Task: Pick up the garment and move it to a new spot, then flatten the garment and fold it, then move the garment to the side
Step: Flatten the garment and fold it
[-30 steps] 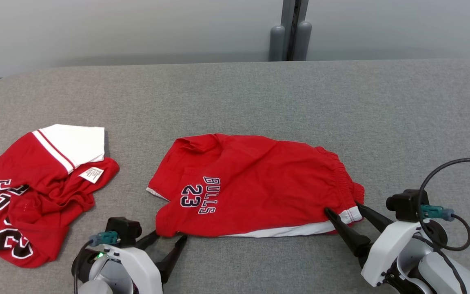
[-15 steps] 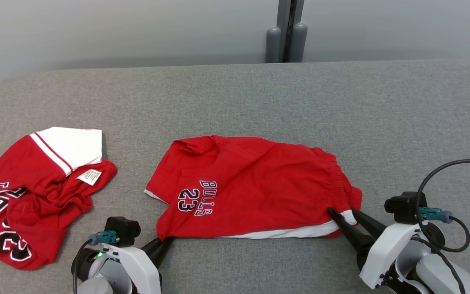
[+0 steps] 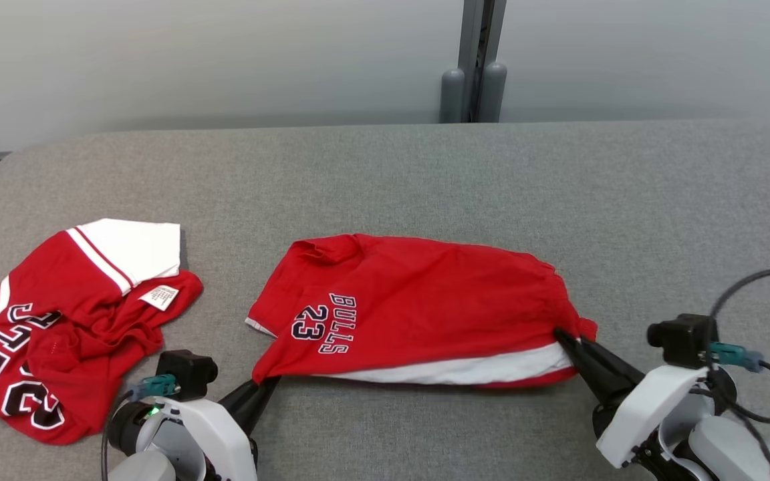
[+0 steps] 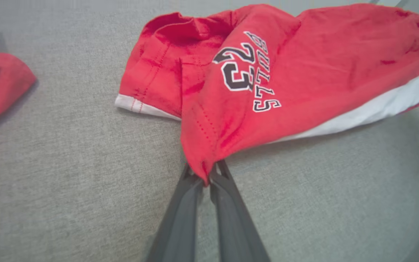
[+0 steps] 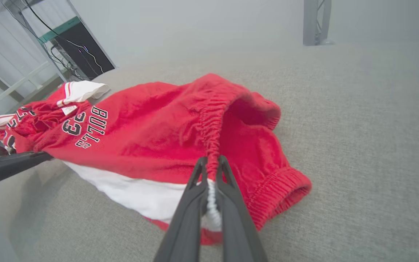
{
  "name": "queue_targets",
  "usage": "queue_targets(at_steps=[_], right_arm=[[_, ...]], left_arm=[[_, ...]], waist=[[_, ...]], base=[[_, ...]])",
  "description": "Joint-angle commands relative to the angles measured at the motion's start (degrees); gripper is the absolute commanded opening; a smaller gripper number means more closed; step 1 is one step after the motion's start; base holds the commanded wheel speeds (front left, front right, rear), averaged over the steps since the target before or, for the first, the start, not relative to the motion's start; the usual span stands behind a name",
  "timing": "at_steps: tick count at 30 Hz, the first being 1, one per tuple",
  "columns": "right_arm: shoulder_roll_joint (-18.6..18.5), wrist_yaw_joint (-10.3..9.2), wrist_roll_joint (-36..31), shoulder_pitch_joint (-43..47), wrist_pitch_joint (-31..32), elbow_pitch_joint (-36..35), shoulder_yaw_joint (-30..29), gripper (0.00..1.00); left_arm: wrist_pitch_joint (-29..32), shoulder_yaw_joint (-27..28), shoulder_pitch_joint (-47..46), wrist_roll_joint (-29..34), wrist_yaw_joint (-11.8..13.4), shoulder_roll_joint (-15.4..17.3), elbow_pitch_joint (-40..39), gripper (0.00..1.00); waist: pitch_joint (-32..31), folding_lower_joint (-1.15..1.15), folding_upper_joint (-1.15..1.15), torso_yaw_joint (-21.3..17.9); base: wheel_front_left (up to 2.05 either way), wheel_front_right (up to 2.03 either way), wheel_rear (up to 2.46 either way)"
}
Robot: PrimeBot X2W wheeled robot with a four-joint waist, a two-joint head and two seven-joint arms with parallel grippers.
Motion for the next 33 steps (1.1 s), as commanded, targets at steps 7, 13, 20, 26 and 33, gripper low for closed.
queue_targets(at_steps=[7,13,20,26,33], right_arm=[[-2.2,0.14,8.5,4.4,-5.4,-8.9,-3.9,0.0],[-6.5,0.14,13.0,7.1,-6.5,-17.2,-6.8,0.0],[-10.2,0.12,15.0,9.3,-6.8,-23.2,-9.0,0.0],[-10.5,0.12,14.1,9.3,-6.5,-25.1,-8.8,0.0],[-10.2,0.13,15.4,1.7,-0.1,-24.8,-7.1,0.0]], left_arm=[[0.9,1.5,3.8,-5.8,0.2,4.7,-10.5,0.0],[3.7,3.2,7.1,-7.8,2.9,10.2,-21.0,0.0],[7.7,3.9,9.7,-9.0,7.0,14.9,-31.6,0.0],[10.5,3.8,9.0,-8.2,10.0,16.4,-37.4,0.0],[18.0,5.3,1.0,-11.5,9.7,16.1,-37.8,0.0]], waist=[[-3.5,0.0,0.0,0.3],[-4.1,0.0,0.0,-0.2],[-3.9,0.0,0.0,-0.6],[-3.1,0.0,0.0,-0.9],[0.5,0.0,0.0,-2.0]], base=[[0.0,0.0,0.0],[0.0,0.0,0.0],[0.0,0.0,0.0],[0.0,0.0,0.0],[0.0,0.0,0.0]])
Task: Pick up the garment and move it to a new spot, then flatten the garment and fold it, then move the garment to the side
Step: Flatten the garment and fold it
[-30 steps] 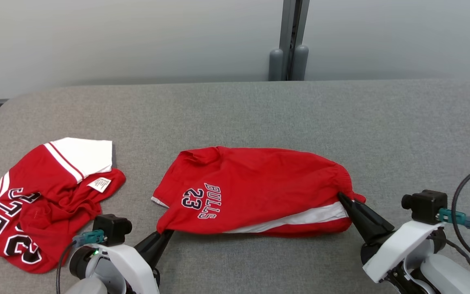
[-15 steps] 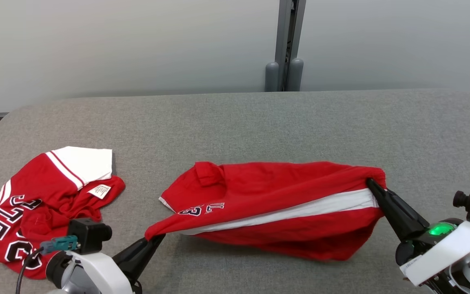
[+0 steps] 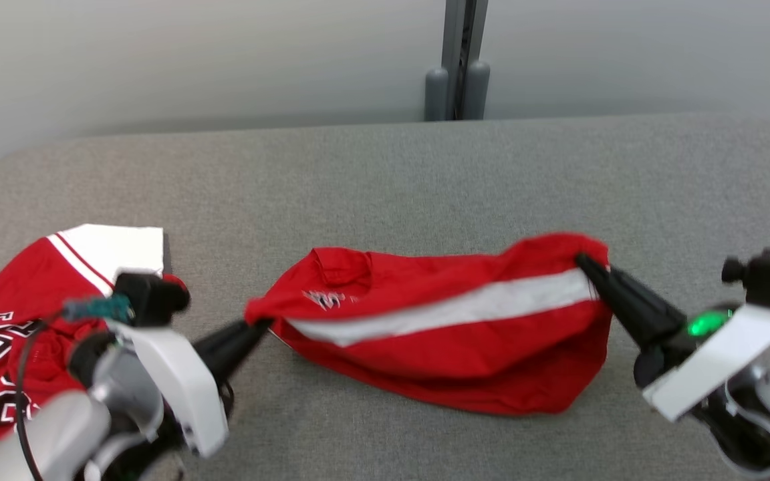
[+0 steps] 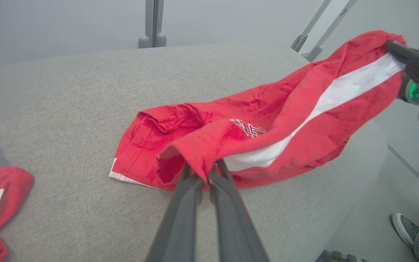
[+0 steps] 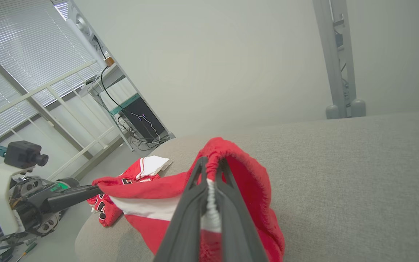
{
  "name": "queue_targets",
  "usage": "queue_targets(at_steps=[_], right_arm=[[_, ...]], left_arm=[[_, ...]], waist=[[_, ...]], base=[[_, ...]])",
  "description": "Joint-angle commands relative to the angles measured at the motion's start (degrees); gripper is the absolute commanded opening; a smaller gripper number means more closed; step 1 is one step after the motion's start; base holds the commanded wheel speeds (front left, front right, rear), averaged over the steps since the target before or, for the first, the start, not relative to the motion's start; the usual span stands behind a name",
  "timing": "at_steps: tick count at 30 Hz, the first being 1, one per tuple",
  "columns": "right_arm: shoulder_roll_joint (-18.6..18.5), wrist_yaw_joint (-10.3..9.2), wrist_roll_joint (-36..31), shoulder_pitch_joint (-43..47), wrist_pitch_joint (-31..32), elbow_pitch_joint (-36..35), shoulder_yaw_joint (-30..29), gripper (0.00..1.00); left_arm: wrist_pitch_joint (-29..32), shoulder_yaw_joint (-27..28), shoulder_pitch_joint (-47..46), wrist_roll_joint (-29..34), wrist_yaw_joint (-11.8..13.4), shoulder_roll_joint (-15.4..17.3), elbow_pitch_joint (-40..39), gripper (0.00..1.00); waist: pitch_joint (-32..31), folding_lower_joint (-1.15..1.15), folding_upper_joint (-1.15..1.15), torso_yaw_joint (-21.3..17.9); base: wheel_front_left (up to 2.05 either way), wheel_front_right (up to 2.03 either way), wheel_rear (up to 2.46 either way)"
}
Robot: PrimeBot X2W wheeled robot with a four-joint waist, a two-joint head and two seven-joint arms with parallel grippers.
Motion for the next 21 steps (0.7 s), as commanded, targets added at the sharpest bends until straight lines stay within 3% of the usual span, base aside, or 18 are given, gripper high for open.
queue_targets(at_steps=[1,8,14,18,21], right_arm=[[-0.2,0.12,0.7,-3.0,1.1,0.3,-0.3,0.0],[-0.7,0.13,6.3,-18.6,14.6,4.7,2.2,0.0],[0.0,0.13,9.2,-34.8,25.0,8.8,3.5,0.0],[-0.3,0.13,10.7,-45.3,29.7,12.0,3.5,0.0],[0.4,0.13,14.4,-54.8,33.1,14.8,1.8,0.0]], left_arm=[[1.2,0.9,-3.2,0.0,-0.5,0.7,1.1,0.0],[14.0,0.7,-20.5,-0.8,-2.6,-0.5,10.4,0.0],[24.5,1.4,-37.9,-2.5,-5.1,-3.6,21.6,0.0],[28.1,3.0,-49.0,-3.5,-6.0,-6.6,28.7,0.0],[29.0,2.9,-60.1,-0.3,-6.8,-7.7,34.8,0.0]], waist=[[2.1,0.0,0.0,-0.7],[11.1,0.0,0.0,-2.2],[19.0,0.0,0.0,-3.8],[24.1,0.0,0.0,-4.1],[29.2,0.0,0.0,-4.1]], base=[[0.0,0.0,0.0],[0.0,0.0,0.0],[0.0,0.0,0.0],[0.0,0.0,0.0],[0.0,0.0,0.0]])
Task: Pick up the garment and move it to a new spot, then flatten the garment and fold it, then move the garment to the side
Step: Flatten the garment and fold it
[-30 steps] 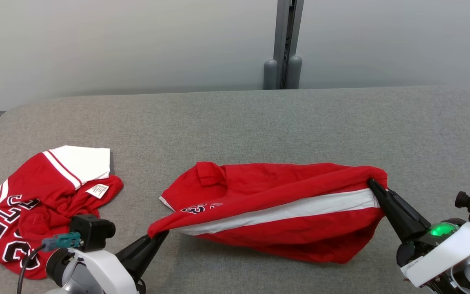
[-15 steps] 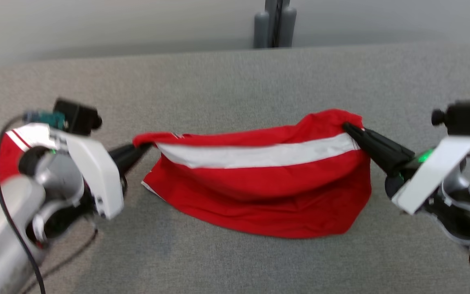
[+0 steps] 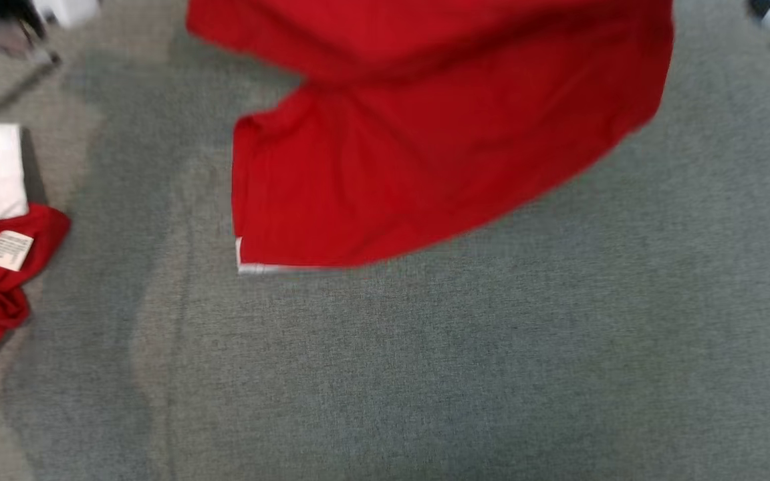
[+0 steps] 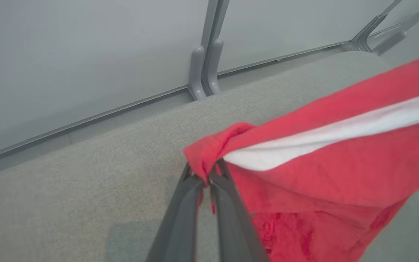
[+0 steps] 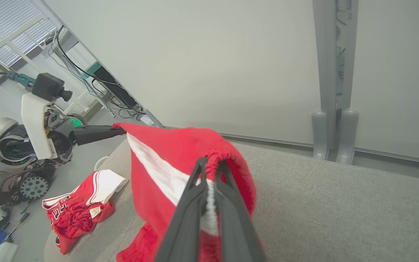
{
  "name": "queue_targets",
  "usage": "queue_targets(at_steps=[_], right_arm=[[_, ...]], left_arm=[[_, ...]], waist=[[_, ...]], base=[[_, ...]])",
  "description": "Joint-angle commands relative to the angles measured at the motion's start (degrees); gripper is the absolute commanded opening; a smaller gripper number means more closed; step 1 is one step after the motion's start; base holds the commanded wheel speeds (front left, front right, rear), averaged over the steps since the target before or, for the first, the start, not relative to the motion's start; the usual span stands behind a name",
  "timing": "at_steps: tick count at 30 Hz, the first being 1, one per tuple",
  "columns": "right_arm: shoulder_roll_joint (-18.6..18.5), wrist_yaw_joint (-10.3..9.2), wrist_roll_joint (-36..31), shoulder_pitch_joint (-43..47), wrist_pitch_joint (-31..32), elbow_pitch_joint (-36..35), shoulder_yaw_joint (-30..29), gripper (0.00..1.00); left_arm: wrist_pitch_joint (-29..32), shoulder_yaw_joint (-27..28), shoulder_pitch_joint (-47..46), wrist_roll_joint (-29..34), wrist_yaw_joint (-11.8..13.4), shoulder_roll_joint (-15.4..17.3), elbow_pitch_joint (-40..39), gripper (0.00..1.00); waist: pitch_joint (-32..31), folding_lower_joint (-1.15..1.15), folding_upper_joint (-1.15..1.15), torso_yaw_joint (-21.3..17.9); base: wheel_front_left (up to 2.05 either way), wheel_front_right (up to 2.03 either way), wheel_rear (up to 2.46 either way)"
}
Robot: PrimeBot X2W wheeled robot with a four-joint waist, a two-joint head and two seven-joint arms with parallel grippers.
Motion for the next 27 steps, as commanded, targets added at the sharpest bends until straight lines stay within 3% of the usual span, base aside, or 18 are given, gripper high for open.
queue_targets(at_steps=[1,7,10,17,21,27], right_arm=[[-0.6,0.13,0.7,-3.2,1.1,1.4,-1.0,0.0],[-0.5,0.08,0.3,-15.8,-0.8,6.9,-4.5,0.0],[-0.8,0.06,-3.1,-21.6,-5.5,10.0,-5.2,0.0],[-0.4,0.0,-6.7,-29.4,-17.6,11.6,-4.7,0.0],[-0.6,0.01,-3.8,-27.1,-15.3,12.0,-0.7,0.0],[-1.5,0.08,0.9,-20.7,-7.6,13.4,6.3,0.0]], left_arm=[[-0.6,0.3,-4.0,1.3,-0.4,-0.2,2.0,0.0],[-3.7,1.4,-17.0,5.1,0.0,-2.1,8.9,0.0],[-6.5,1.4,-24.0,8.1,0.7,-3.1,11.9,0.0],[-10.2,0.8,-34.5,10.7,-0.8,-6.0,17.6,0.0],[-8.7,-0.1,-32.9,9.1,-2.1,-7.1,20.9,0.0],[-1.8,-1.9,-26.3,4.1,-3.2,-8.2,23.4,0.0]], waist=[[5.7,0.0,0.0,-0.4],[10.6,0.0,0.0,0.3],[12.4,0.0,0.0,0.9],[14.8,0.0,0.0,1.8],[15.1,0.0,0.0,1.7],[14.0,0.0,0.0,1.3]], base=[[0.0,0.0,0.0],[0.0,0.0,0.0],[0.0,0.0,0.0],[0.0,0.0,0.0],[0.0,0.0,0.0],[0.0,0.0,0.0]])
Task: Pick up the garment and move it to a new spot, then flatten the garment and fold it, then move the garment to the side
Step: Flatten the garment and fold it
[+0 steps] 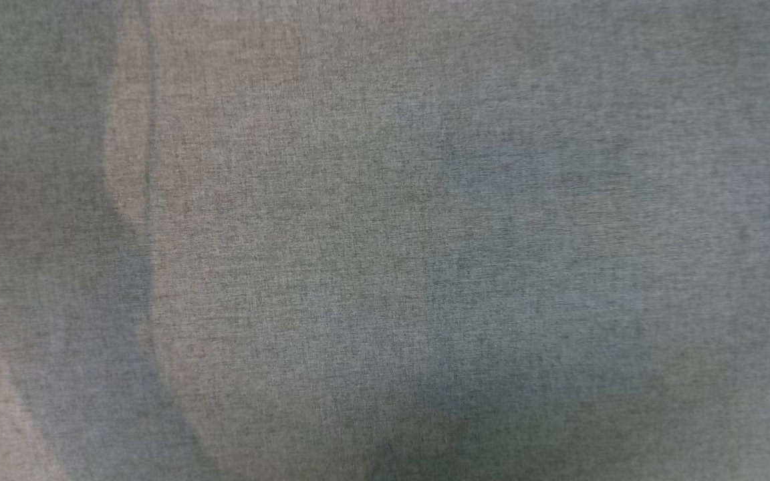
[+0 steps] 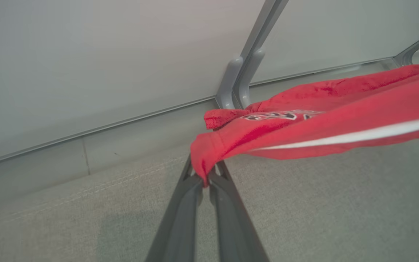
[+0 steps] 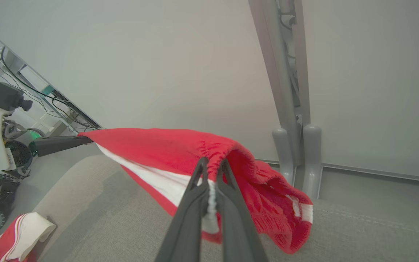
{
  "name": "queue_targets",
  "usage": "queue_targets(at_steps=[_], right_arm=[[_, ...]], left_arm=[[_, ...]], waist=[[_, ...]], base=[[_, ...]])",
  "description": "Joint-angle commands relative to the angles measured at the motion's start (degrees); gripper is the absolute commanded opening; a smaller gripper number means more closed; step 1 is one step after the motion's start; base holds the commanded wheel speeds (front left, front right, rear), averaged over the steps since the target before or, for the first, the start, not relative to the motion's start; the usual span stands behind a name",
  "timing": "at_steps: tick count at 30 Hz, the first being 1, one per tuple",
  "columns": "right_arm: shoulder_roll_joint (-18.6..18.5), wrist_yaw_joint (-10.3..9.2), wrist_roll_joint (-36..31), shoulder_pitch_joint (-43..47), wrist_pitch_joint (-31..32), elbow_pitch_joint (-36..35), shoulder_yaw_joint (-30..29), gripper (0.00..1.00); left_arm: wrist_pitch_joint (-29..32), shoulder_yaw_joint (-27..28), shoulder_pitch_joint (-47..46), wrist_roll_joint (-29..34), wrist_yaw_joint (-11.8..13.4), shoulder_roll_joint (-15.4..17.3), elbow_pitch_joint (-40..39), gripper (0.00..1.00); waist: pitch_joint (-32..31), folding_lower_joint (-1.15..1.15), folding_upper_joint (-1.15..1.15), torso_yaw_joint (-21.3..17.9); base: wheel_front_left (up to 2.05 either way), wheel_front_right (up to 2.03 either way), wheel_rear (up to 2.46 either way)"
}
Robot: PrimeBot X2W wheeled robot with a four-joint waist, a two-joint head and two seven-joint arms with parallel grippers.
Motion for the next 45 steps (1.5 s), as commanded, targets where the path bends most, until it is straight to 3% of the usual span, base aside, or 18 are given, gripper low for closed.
queue_targets(at_steps=[1,10,24,33,45], right_arm=[[-1.1,0.0,1.1,2.7,1.3,0.5,1.3,0.0],[-2.2,-0.01,5.7,14.3,4.1,-1.4,7.2,0.0],[-0.6,0.01,7.0,32.5,0.0,-7.0,16.3,0.0],[-4.0,0.01,8.9,46.6,-7.0,-13.8,18.7,0.0],[-12.0,-0.01,8.5,59.5,-15.5,-22.0,20.5,0.0]], left_arm=[[2.7,-0.7,2.8,-1.7,-0.1,0.6,0.0,0.0],[12.6,-4.8,16.9,-9.6,-0.2,5.1,-6.0,0.0],[6.3,-7.6,42.2,-18.1,-0.2,11.2,-18.4,0.0],[2.4,-9.6,60.6,-21.4,-0.2,20.7,-33.2,0.0],[-3.1,-9.7,76.9,-22.3,7.4,33.1,-57.3,0.0]], waist=[[-1.1,-0.01,0.0,-0.3],[-7.1,-0.01,0.0,-0.4],[-25.2,-0.01,0.0,-2.2],[-35.4,-0.01,0.0,-2.6],[-38.1,-0.01,0.0,-1.8]], base=[[0.0,0.0,0.0],[0.0,0.0,0.0],[0.0,0.0,0.0],[0.0,0.0,0.0],[0.0,0.0,0.0]])
